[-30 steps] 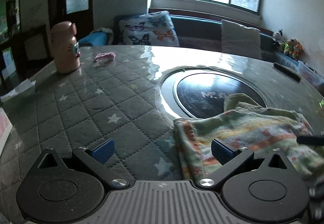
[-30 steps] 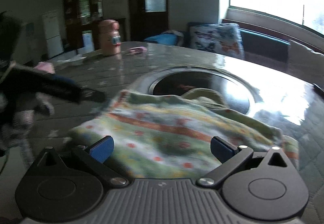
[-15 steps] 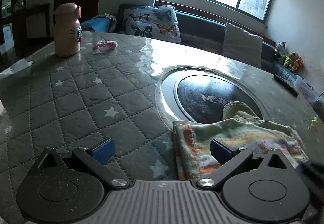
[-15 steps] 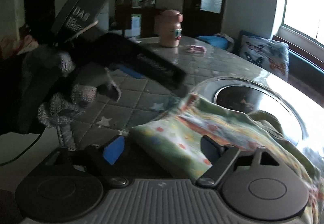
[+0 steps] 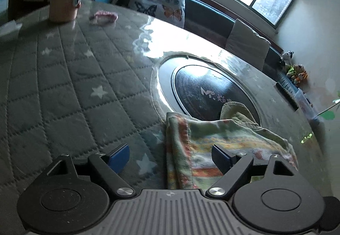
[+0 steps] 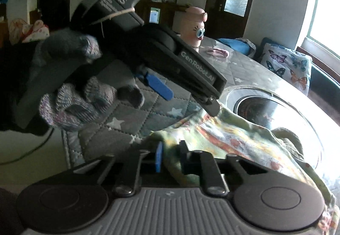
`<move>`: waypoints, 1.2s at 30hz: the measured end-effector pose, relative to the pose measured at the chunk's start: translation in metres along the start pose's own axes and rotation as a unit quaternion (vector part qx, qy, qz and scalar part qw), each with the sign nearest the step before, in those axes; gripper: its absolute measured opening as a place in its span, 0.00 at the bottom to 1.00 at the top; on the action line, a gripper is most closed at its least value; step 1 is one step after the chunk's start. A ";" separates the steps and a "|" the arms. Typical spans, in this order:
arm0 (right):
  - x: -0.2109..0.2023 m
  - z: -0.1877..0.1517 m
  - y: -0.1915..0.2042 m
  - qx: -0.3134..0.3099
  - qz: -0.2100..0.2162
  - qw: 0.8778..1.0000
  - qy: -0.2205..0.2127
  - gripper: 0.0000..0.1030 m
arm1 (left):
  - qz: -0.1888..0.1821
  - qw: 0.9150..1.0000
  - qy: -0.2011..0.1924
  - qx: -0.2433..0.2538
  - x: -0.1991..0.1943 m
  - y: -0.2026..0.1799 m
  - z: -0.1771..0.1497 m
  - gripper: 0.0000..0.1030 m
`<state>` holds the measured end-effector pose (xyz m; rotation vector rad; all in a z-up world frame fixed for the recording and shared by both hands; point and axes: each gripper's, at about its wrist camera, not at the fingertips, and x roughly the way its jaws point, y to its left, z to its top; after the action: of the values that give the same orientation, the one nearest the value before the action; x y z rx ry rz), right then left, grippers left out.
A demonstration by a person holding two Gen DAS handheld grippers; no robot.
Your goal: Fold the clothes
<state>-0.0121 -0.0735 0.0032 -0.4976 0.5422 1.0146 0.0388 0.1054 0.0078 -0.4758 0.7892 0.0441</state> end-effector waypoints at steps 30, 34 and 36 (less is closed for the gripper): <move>-0.061 -0.035 -0.078 0.163 -0.084 0.982 -0.037 0.14 | -0.081 0.991 0.052 -0.096 0.026 -0.002 -0.002 0.12; -0.059 -0.053 -0.119 0.211 -0.144 0.967 -0.016 0.14 | -0.079 0.991 0.051 -0.094 0.026 -0.002 -0.002 0.12; -0.055 -0.062 -0.139 0.231 -0.163 0.959 -0.005 0.14 | -0.078 0.991 0.051 -0.092 0.026 -0.003 -0.002 0.12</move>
<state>0.0762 -0.2086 0.0096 -0.1540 0.6413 0.5487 0.0559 0.0987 -0.0102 -0.7171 0.8507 -0.0532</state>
